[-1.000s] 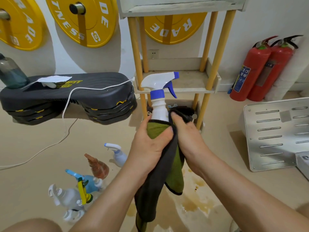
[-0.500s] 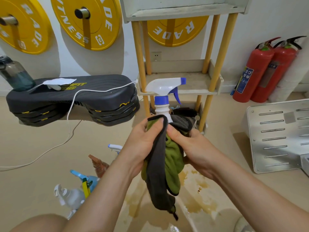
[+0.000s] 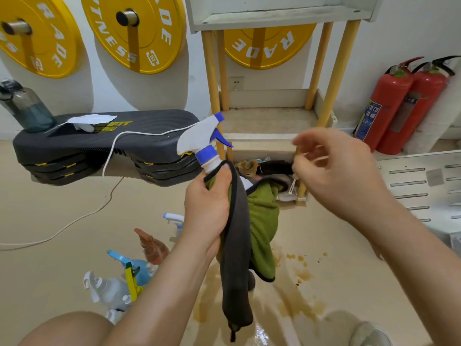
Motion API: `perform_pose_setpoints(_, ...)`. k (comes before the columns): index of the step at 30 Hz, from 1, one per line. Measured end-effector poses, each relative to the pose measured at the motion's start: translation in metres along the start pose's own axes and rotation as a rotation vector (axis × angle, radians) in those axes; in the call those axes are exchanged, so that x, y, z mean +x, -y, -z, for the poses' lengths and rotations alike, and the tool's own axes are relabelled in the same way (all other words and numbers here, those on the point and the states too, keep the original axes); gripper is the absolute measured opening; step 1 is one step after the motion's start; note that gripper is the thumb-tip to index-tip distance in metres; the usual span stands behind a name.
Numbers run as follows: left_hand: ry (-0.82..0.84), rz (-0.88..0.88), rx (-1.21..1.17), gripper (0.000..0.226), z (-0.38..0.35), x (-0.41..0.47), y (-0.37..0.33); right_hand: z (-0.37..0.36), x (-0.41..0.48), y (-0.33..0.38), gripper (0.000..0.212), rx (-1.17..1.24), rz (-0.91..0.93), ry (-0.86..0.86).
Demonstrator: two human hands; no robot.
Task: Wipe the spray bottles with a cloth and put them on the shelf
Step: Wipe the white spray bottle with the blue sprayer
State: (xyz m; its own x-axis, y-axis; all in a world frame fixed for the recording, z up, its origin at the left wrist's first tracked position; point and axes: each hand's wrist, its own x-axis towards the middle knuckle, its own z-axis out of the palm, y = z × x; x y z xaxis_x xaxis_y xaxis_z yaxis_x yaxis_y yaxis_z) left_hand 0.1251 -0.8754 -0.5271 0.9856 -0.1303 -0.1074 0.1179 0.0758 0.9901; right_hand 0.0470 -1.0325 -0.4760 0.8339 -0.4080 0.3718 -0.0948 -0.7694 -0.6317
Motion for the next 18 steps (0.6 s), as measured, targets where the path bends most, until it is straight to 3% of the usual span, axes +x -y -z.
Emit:
perform_pose_setpoints(1,0.004,-0.006,0.006,0.019,-0.002,-0.003,0.001,-0.008,-0.003,0.006,0.015,0.102,0.048,0.046)
perform_pose_setpoints(3,0.011,-0.002,-0.018,0.018,-0.006,-0.007,0.003,-0.034,-0.011,0.011,0.017,0.160,0.059,0.334)
perform_pose_setpoints(5,0.007,0.046,-0.082,0.015,-0.009,-0.009,0.004,-0.051,-0.015,0.006,0.026,0.147,0.013,0.582)
perform_pose_setpoints(7,0.024,0.095,-0.112,0.013,-0.008,-0.011,0.006,-0.050,-0.010,0.002,0.040,0.201,-0.073,0.716)
perform_pose_setpoints(9,0.064,0.102,-0.092,0.011,-0.006,-0.013,0.009,-0.042,-0.003,-0.002,0.052,0.254,-0.147,0.752)
perform_pose_setpoints(11,0.082,0.068,-0.046,0.015,-0.007,-0.015,0.009,-0.034,0.001,-0.004,0.051,0.224,-0.139,0.757)
perform_pose_setpoints(14,0.018,0.006,0.003,0.020,-0.008,-0.012,0.011,-0.033,-0.006,0.001,0.035,-0.134,0.055,0.830)
perform_pose_setpoints(16,-0.034,-0.026,0.034,0.019,-0.010,-0.011,0.011,-0.037,-0.014,0.007,0.027,-0.397,0.174,0.788)
perform_pose_setpoints(18,-0.042,-0.064,0.080,0.019,-0.011,-0.011,0.011,-0.038,-0.016,0.009,0.030,-0.432,0.184,0.786)
